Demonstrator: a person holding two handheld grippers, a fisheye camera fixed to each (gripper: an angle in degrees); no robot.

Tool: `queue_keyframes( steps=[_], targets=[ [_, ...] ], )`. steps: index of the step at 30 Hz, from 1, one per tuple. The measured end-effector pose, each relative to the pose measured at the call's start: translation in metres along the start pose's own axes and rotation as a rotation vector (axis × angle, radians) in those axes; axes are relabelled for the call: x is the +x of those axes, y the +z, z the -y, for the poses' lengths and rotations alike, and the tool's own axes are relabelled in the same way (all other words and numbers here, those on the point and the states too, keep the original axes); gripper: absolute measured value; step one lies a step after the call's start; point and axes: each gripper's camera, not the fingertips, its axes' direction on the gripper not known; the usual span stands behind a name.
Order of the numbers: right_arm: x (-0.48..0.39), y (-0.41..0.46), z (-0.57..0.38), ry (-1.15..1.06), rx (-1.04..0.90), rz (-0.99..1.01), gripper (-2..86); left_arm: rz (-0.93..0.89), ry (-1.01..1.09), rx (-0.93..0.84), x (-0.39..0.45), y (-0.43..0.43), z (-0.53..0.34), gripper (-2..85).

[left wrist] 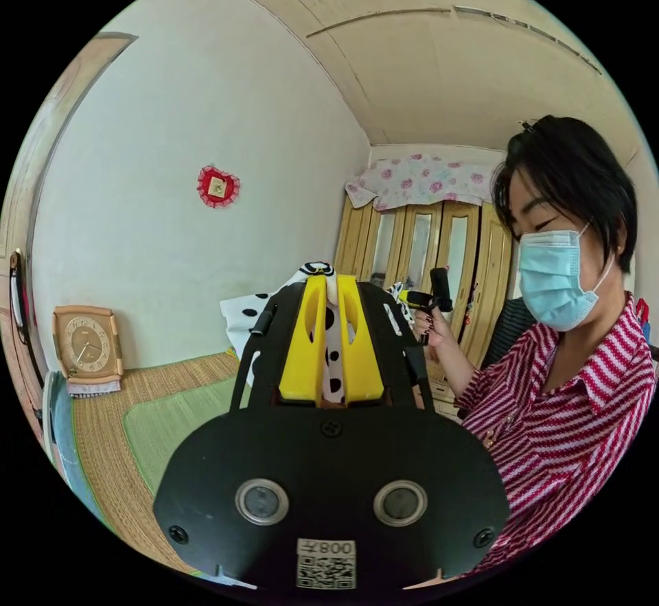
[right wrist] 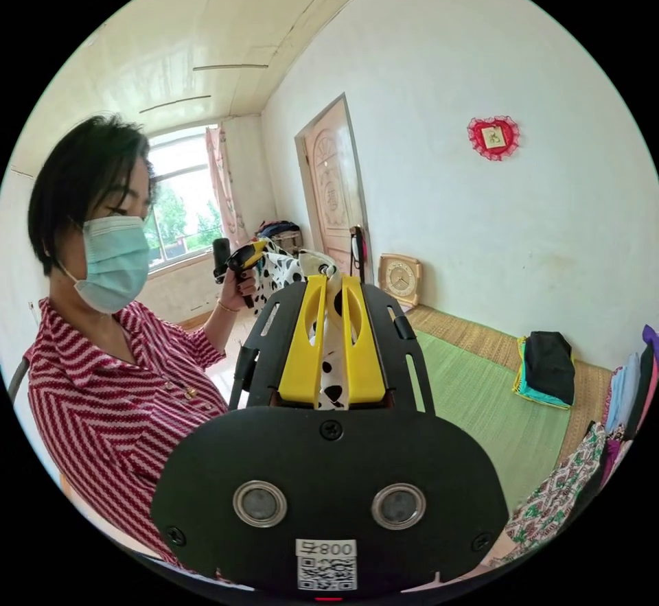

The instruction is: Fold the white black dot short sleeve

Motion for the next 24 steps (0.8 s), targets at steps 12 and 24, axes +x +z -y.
queue_keyframes(
  steps=[12, 24],
  targets=[
    [0.350, 0.196, 0.125, 0.425, -0.315, -0.117, 3.2, 0.275, -0.483, -0.374, -0.371, 0.185, -0.044, 6.3],
    [0.549, 0.269, -0.058, 0.941, -0.574, 0.038, 6.1, 0.274, -1.042, -0.685, -0.447, 0.057, -0.321, 8.0]
  ],
)
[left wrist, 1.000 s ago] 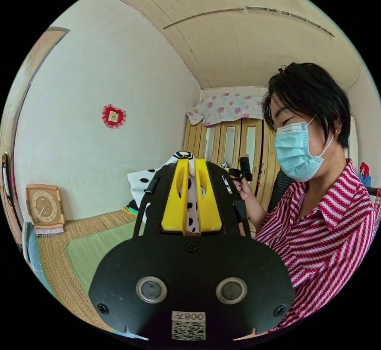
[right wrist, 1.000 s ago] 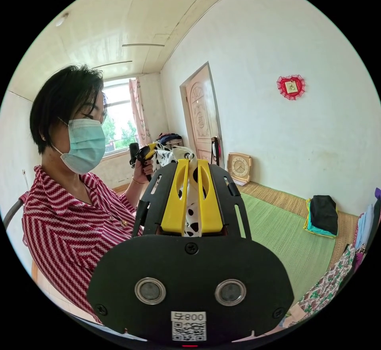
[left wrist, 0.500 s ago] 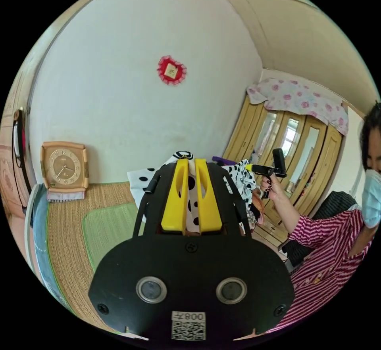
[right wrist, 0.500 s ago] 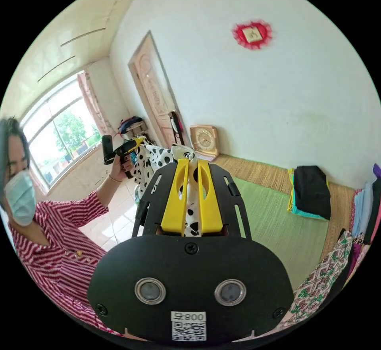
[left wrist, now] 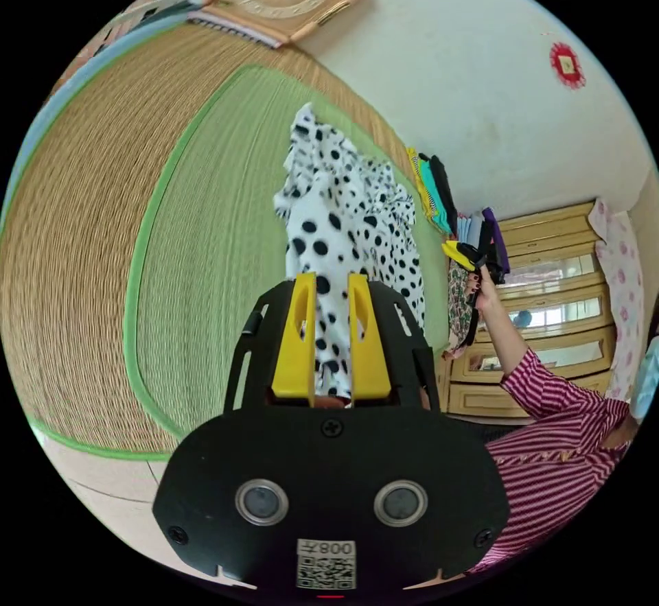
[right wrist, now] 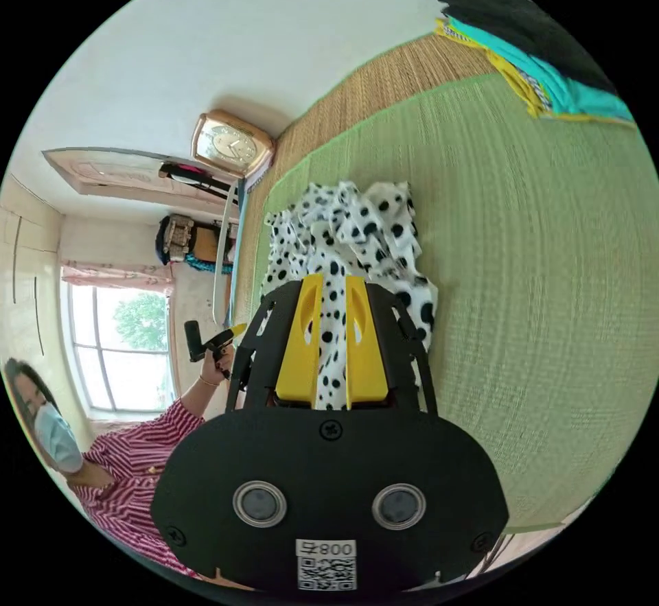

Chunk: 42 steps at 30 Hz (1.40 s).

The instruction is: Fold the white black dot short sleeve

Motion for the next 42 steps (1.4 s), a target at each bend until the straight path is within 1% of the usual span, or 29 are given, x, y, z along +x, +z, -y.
queue_keyframes(
  steps=[4, 7, 10, 11, 14, 18, 21, 25, 28, 32, 34, 38, 40, 42],
  targets=[
    [0.032, -0.033, -0.080, 0.067, -0.034, 0.025, 6.9, 0.015, -0.063, -0.034, -0.023, -0.012, -0.031, 8.2],
    [0.037, -0.062, -0.134, 0.126, -0.034, 0.036, 7.4, 0.065, -0.036, -0.057, -0.022, -0.016, -0.022, 8.0],
    [0.030, -0.078, -0.175, 0.155, -0.060, 0.025, 7.8, 0.103, -0.013, -0.124, -0.018, -0.017, -0.007, 4.9],
    [0.027, -0.080, -0.186, 0.160, -0.079, 0.019, 7.9, 0.092, -0.009, -0.128, -0.016, -0.022, -0.004, 3.7],
    [0.021, -0.082, -0.203, 0.171, -0.121, 0.000, 8.1, 0.000, -0.023, -0.042, -0.013, -0.053, -0.007, 2.6],
    [0.021, -0.095, -0.209, 0.193, -0.105, 0.017, 8.1, -0.006, -0.086, 0.065, -0.026, -0.096, -0.026, 2.1],
    [0.024, -0.106, -0.207, 0.214, -0.088, 0.044, 7.9, -0.005, -0.168, 0.096, -0.048, -0.110, -0.039, 2.4],
    [0.020, -0.127, -0.202, 0.223, -0.063, 0.052, 7.6, 0.033, -0.172, 0.101, -0.051, -0.120, -0.042, 3.4],
    [0.020, -0.143, -0.203, 0.237, -0.039, 0.052, 7.6, 0.079, -0.135, 0.091, -0.047, -0.122, -0.035, 5.9],
    [0.027, -0.152, -0.205, 0.278, -0.014, 0.109, 8.0, 0.149, -0.074, -0.004, -0.037, -0.109, -0.019, 8.1],
    [0.027, -0.149, -0.204, 0.286, -0.026, 0.119, 8.0, 0.177, -0.035, -0.052, -0.028, -0.102, -0.015, 8.0],
    [0.024, -0.149, -0.201, 0.291, -0.028, 0.132, 8.0, 0.272, 0.029, -0.116, -0.009, -0.099, -0.011, 5.1],
    [0.023, -0.152, -0.200, 0.289, -0.028, 0.144, 7.9, 0.269, 0.050, -0.114, -0.003, -0.103, -0.012, 4.0],
    [0.022, -0.154, -0.200, 0.287, -0.024, 0.158, 7.7, 0.312, 0.067, -0.092, 0.004, -0.112, -0.016, 4.2]
  ],
)
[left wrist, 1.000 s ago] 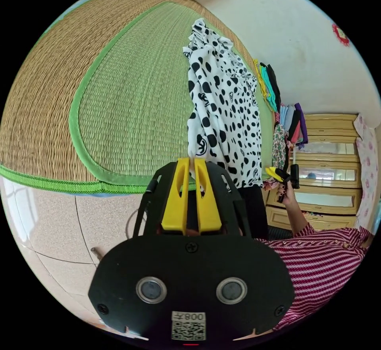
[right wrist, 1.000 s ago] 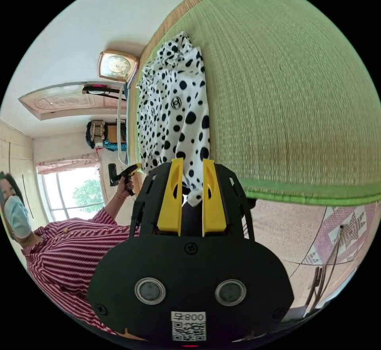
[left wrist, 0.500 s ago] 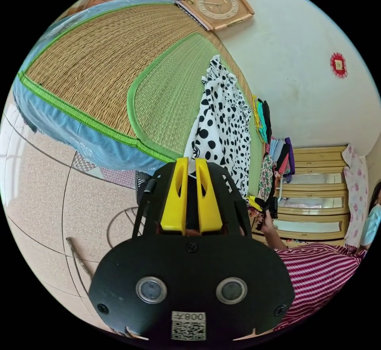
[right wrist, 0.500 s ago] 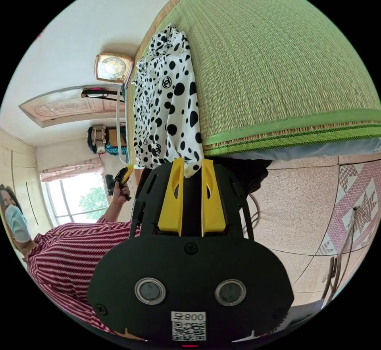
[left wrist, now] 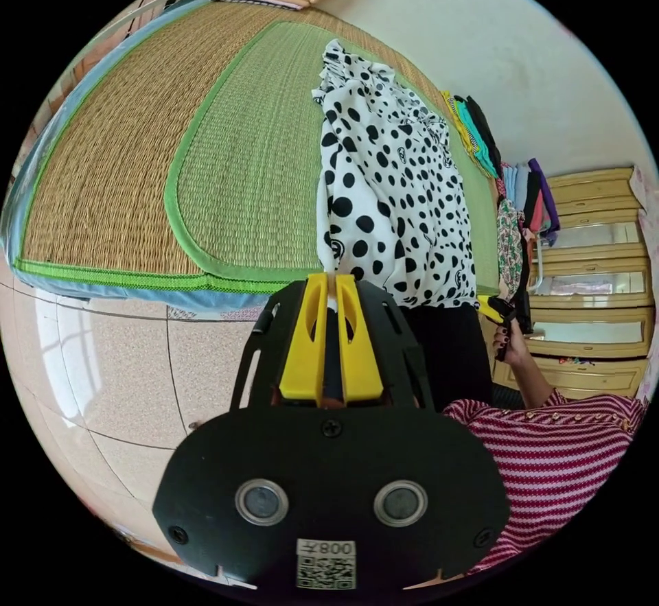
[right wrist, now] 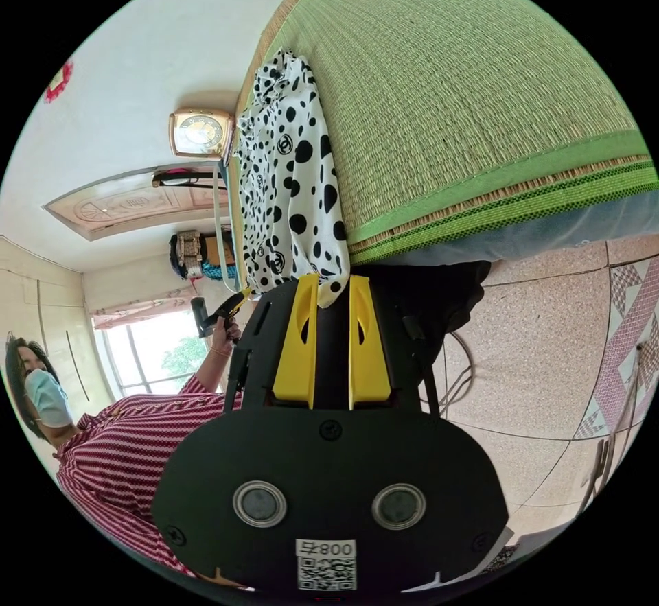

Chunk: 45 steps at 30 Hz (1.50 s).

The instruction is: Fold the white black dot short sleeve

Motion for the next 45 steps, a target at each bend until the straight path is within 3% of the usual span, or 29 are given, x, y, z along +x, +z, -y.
queue_keyframes(
  steps=[10, 15, 18, 21, 31, 39, 45],
  targets=[
    [-0.002, 0.005, -0.011, 0.004, -0.007, 0.019, 7.5, 0.084, 0.095, -0.059, 0.028, -0.009, -0.004, 2.5],
    [-0.012, 0.001, -0.024, -0.037, 0.012, 0.029, 7.6, -0.313, -0.066, 0.221, -0.006, -0.088, -0.022, 0.9],
    [-0.008, 0.006, -0.032, -0.045, 0.004, -0.006, 8.0, -0.394, -0.333, 0.202, -0.074, -0.076, -0.051, 0.7],
    [0.004, 0.018, -0.040, -0.016, 0.013, 0.040, 8.4, -0.449, -0.453, 0.191, -0.098, -0.063, -0.081, 0.6],
    [-0.006, 0.075, -0.061, -0.066, -0.041, 0.016, 8.8, -0.494, -0.406, 0.175, -0.072, -0.069, -0.106, 0.7],
    [0.009, 0.105, -0.091, -0.047, -0.046, 0.078, 2.0, -0.599, -0.383, 0.203, -0.046, -0.075, -0.126, 0.6],
    [-0.028, 0.067, -0.061, -0.141, 0.064, 0.200, 0.5, -0.685, -0.289, 0.290, -0.002, -0.100, -0.047, 0.5]
  ],
)
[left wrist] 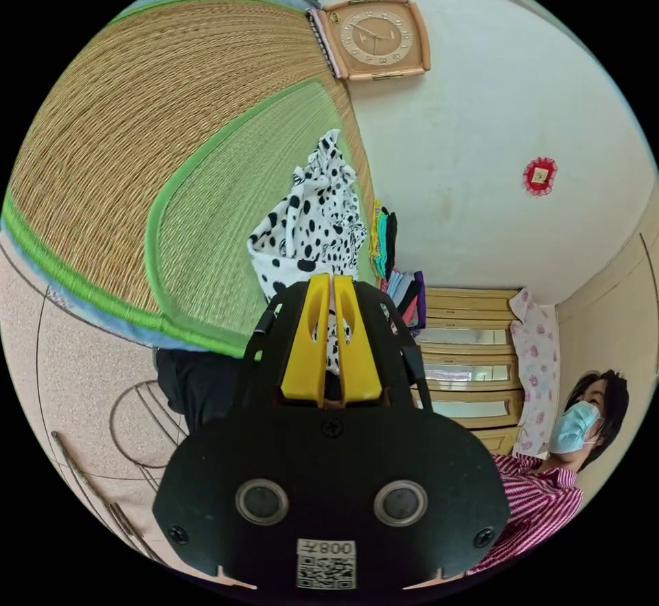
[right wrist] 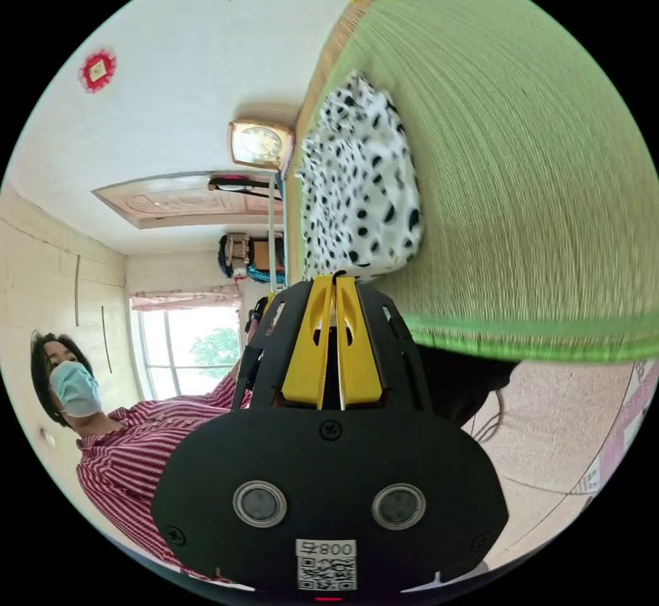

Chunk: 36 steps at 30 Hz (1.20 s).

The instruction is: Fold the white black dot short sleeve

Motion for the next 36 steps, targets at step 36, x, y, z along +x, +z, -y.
queue_keyframes(
  steps=[36],
  targets=[
    [0.026, 0.022, -0.149, 0.069, -0.010, 0.098, 0.3, 0.020, -0.016, -0.114, 0.022, 0.020, -0.254, 0.5]
  ],
)
